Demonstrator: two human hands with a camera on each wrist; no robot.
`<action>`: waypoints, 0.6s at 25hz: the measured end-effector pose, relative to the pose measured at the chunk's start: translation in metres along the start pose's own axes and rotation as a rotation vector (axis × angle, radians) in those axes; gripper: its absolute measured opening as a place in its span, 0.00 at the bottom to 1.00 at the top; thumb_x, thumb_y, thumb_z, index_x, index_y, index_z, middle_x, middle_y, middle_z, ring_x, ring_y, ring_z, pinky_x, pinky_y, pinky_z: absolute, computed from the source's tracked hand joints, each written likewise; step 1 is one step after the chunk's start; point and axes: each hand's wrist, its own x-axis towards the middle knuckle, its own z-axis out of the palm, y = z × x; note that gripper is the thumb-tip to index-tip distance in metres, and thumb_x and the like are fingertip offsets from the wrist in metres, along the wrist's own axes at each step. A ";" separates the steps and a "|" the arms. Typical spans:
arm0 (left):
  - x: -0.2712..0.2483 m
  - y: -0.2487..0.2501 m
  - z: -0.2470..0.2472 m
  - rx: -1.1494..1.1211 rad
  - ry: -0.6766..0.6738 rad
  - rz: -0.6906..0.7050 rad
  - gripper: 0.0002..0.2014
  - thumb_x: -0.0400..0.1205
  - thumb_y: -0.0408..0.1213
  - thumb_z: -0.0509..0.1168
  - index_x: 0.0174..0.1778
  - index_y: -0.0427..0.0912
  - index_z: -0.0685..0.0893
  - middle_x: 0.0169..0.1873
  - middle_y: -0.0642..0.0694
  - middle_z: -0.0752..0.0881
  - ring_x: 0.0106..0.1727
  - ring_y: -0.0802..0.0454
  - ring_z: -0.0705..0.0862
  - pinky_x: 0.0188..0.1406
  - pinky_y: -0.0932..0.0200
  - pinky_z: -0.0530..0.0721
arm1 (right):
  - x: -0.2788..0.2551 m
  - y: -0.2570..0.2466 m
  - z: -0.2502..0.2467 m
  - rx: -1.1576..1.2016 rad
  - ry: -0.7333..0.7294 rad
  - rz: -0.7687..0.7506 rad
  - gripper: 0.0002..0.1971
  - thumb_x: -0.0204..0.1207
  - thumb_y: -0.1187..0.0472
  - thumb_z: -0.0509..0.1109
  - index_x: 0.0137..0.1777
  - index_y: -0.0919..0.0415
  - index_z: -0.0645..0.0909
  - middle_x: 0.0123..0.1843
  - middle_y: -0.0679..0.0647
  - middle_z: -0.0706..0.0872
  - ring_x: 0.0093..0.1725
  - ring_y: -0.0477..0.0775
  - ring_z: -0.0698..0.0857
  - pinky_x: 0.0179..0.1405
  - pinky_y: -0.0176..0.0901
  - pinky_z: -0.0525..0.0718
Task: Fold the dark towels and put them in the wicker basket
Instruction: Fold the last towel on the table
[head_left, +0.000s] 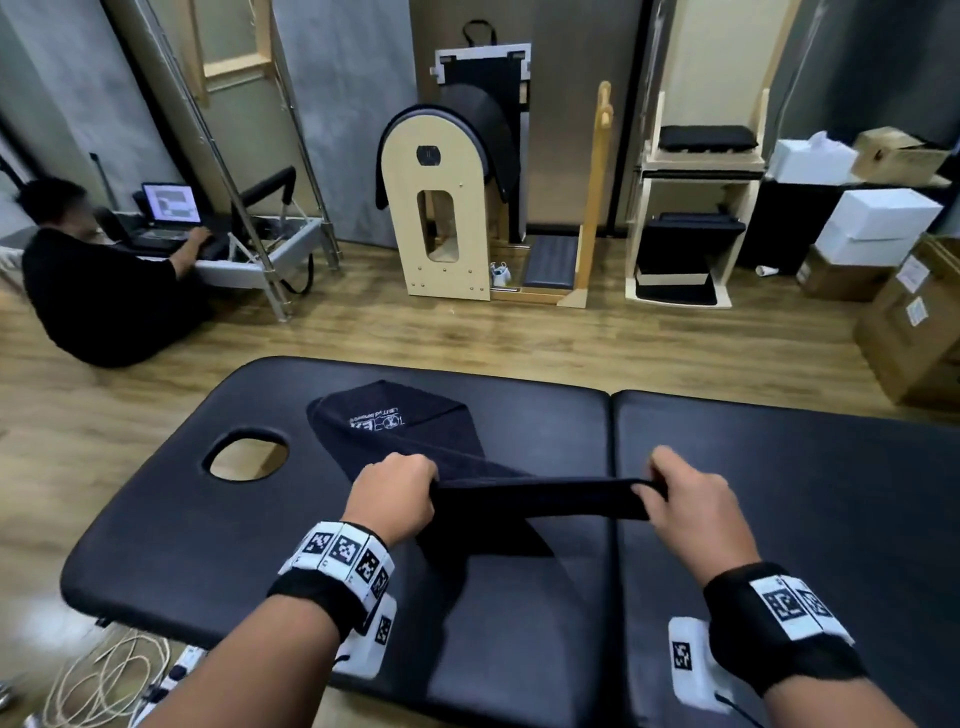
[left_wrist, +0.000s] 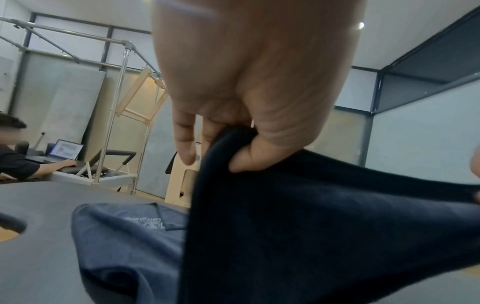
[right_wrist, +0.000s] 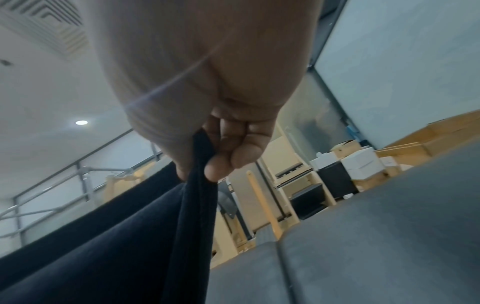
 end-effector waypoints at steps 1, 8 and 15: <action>0.003 0.008 -0.004 -0.041 0.004 0.015 0.21 0.73 0.31 0.59 0.56 0.52 0.88 0.51 0.42 0.90 0.56 0.38 0.87 0.54 0.49 0.85 | 0.001 0.015 -0.010 0.004 0.043 0.038 0.06 0.74 0.57 0.77 0.47 0.50 0.82 0.40 0.60 0.91 0.43 0.71 0.88 0.39 0.54 0.84; 0.027 0.071 -0.032 -0.317 -0.051 0.178 0.16 0.78 0.25 0.60 0.49 0.46 0.91 0.32 0.46 0.92 0.30 0.56 0.90 0.50 0.58 0.88 | -0.001 0.076 -0.047 0.015 0.083 0.282 0.10 0.76 0.63 0.72 0.51 0.47 0.91 0.42 0.55 0.94 0.45 0.63 0.91 0.55 0.52 0.88; 0.056 0.063 -0.032 -0.545 -0.104 0.124 0.18 0.77 0.23 0.56 0.45 0.47 0.88 0.30 0.46 0.92 0.28 0.57 0.91 0.37 0.77 0.79 | 0.015 0.061 -0.038 -0.001 -0.127 0.271 0.04 0.75 0.57 0.75 0.40 0.47 0.88 0.32 0.47 0.91 0.43 0.52 0.91 0.48 0.42 0.86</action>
